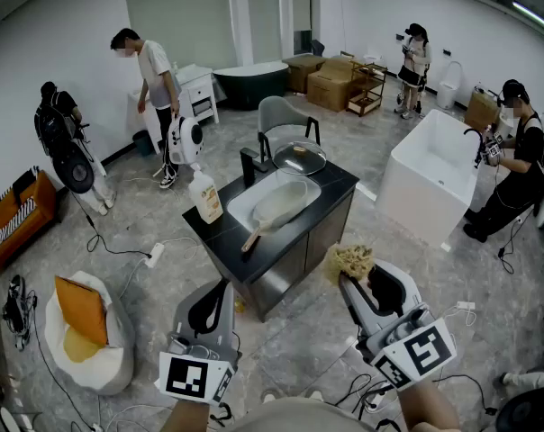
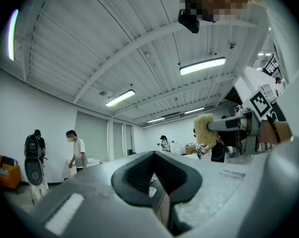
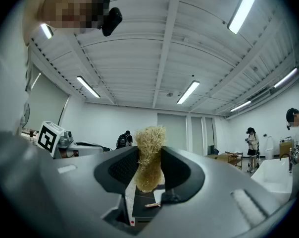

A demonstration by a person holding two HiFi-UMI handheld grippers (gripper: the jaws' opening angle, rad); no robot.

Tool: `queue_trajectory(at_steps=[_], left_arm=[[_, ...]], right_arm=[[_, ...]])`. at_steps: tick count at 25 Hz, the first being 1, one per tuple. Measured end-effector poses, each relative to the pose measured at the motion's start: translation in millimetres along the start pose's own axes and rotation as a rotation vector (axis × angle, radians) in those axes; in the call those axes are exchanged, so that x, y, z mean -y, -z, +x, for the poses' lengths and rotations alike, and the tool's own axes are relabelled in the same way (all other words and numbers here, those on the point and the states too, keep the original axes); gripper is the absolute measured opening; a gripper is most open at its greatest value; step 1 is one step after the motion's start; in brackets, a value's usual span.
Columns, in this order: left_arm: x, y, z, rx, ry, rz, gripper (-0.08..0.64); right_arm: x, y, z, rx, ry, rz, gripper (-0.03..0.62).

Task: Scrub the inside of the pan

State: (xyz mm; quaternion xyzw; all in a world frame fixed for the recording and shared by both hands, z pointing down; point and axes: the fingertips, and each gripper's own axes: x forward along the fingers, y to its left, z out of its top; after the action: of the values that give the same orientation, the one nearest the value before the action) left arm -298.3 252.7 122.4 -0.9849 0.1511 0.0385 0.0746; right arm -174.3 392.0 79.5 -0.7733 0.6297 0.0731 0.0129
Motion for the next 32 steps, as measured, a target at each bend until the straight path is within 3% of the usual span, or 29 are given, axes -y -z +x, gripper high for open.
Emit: queue_trajectory(at_steps=[9, 19, 26, 32], left_arm=[[9, -4, 0, 0.000, -0.009, -0.001, 0.002], [29, 0, 9, -0.016, -0.016, 0.004, 0.002], [56, -4, 24, -0.020, -0.025, 0.009, 0.002], [75, -4, 26, -0.017, -0.071, 0.020, 0.002]], right_arm=[[1, 2, -7, -0.010, -0.027, 0.025, 0.144], [21, 13, -21, -0.033, -0.024, 0.032, 0.146], [42, 17, -35, -0.050, -0.067, 0.049, 0.146], [63, 28, -49, -0.045, -0.082, 0.056, 0.146]])
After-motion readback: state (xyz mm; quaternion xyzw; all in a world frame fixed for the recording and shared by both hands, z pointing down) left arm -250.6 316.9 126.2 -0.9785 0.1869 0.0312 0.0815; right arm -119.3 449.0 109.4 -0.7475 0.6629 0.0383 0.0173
